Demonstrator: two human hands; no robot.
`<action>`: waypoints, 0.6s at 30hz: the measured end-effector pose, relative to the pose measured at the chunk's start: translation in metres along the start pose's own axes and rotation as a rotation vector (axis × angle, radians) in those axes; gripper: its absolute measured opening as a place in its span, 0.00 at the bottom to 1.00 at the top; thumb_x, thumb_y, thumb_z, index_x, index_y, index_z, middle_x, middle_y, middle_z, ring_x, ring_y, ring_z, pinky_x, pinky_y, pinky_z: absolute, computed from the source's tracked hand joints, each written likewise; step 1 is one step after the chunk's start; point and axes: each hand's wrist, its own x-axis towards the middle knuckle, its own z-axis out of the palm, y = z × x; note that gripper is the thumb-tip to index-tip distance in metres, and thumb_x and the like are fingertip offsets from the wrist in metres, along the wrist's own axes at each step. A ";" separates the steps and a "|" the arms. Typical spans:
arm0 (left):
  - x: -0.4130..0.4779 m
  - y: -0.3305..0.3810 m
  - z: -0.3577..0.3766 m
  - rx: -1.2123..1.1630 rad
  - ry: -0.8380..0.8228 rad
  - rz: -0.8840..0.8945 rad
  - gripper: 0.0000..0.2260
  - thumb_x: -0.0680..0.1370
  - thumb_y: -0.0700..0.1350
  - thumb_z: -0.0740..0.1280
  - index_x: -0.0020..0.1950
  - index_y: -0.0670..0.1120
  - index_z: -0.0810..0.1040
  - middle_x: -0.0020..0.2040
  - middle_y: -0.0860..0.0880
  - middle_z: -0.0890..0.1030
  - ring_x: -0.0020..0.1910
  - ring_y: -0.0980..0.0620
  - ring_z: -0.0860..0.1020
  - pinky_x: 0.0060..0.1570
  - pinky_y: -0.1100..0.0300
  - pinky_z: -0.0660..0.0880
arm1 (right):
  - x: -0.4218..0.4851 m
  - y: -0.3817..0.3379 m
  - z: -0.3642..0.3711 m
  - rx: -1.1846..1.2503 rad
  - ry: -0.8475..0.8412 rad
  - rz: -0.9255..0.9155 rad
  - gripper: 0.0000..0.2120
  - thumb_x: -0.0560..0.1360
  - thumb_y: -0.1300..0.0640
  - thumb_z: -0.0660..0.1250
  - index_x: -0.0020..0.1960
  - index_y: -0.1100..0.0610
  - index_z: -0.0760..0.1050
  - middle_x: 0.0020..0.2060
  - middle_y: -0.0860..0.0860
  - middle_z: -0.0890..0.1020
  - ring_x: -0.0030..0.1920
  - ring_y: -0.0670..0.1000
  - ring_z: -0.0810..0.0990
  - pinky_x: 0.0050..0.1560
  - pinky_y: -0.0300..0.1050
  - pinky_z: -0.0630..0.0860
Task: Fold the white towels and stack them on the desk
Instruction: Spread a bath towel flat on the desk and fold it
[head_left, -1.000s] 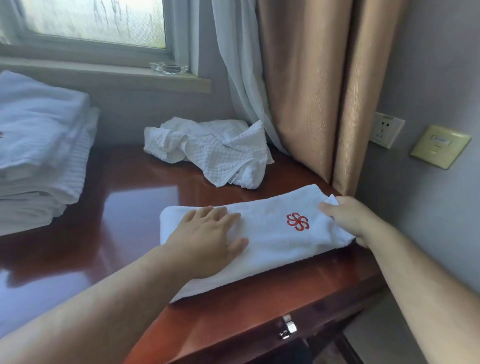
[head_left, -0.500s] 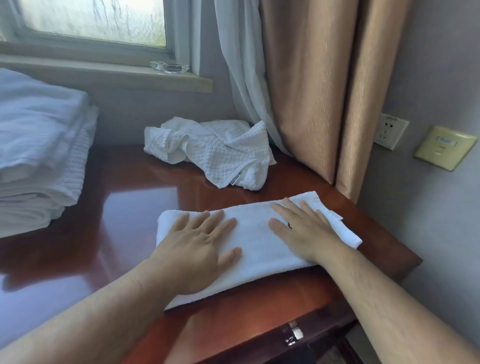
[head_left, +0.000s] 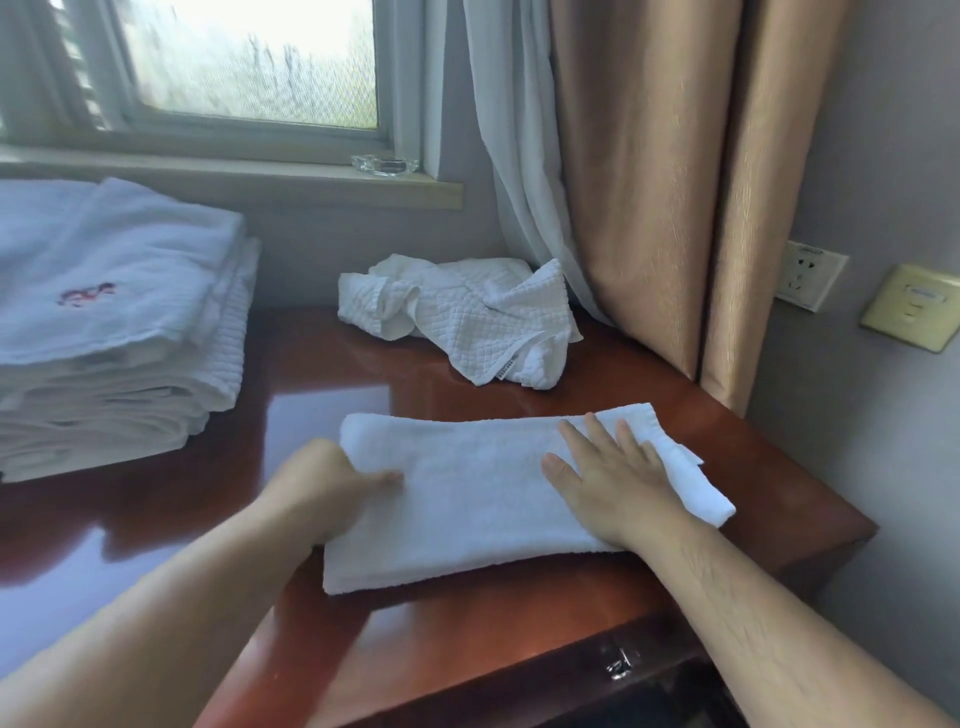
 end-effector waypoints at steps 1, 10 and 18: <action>-0.002 -0.003 -0.007 -0.042 -0.047 0.009 0.26 0.69 0.57 0.79 0.58 0.40 0.80 0.51 0.42 0.84 0.51 0.42 0.82 0.55 0.46 0.80 | -0.004 -0.007 0.001 0.004 0.004 0.018 0.33 0.80 0.32 0.40 0.82 0.42 0.41 0.82 0.47 0.41 0.81 0.57 0.37 0.78 0.59 0.38; -0.032 -0.043 -0.082 -0.080 0.010 0.305 0.06 0.78 0.45 0.70 0.54 0.53 0.80 0.47 0.53 0.85 0.49 0.50 0.83 0.55 0.44 0.79 | -0.042 -0.105 -0.007 -0.002 0.177 -0.123 0.30 0.80 0.35 0.56 0.73 0.53 0.63 0.71 0.53 0.68 0.69 0.59 0.66 0.68 0.57 0.67; -0.061 -0.009 -0.170 0.364 0.107 0.530 0.08 0.78 0.48 0.71 0.46 0.60 0.74 0.46 0.58 0.80 0.50 0.56 0.77 0.55 0.54 0.73 | -0.004 -0.182 -0.086 0.622 -0.140 -0.670 0.45 0.59 0.36 0.81 0.72 0.33 0.65 0.67 0.39 0.76 0.65 0.43 0.75 0.66 0.49 0.74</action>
